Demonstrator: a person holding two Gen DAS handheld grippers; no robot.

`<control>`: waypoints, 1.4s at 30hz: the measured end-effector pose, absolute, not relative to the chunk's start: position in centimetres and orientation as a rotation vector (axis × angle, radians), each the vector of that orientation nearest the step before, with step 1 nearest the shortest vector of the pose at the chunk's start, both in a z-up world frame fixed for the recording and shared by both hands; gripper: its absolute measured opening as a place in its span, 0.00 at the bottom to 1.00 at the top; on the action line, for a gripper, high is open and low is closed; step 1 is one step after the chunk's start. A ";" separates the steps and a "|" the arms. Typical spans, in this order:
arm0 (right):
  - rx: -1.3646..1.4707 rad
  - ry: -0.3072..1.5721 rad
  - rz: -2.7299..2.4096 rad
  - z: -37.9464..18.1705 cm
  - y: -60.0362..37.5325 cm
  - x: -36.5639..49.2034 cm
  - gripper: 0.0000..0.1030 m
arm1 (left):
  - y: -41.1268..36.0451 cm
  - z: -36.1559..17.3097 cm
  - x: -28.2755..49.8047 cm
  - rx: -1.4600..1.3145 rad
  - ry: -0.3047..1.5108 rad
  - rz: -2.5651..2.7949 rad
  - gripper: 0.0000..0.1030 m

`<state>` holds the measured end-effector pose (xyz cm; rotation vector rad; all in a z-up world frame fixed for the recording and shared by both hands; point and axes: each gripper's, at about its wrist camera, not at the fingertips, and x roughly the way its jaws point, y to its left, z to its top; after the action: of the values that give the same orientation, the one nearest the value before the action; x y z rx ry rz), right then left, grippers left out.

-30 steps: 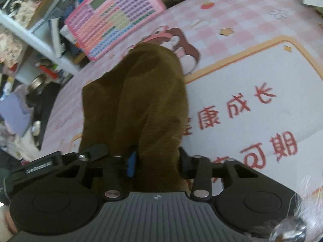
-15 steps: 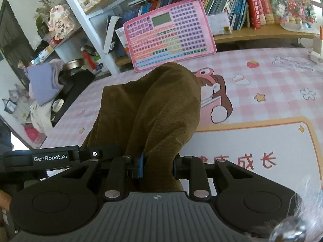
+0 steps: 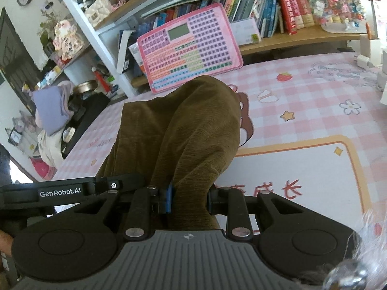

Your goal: Fold clothes

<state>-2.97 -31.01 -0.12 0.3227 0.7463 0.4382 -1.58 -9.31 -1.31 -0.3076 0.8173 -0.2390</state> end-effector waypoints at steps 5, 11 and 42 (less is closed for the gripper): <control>0.351 0.732 0.412 -0.1 -32.1 -3.0 0.23 | -10.6 -1.0 -1.0 -0.259 0.817 -0.261 0.28; 0.367 0.742 0.389 -0.4 -31.9 -2.8 0.23 | -10.1 -1.4 -0.5 -0.250 0.833 -0.279 0.28; 0.259 0.753 0.357 -0.9 -17.1 8.3 0.23 | 6.3 -3.0 12.2 -0.400 0.835 -0.347 0.29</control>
<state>8.27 -17.15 -0.92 0.2595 0.7532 0.3566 12.16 6.27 -3.03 -0.3999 0.8350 -0.3467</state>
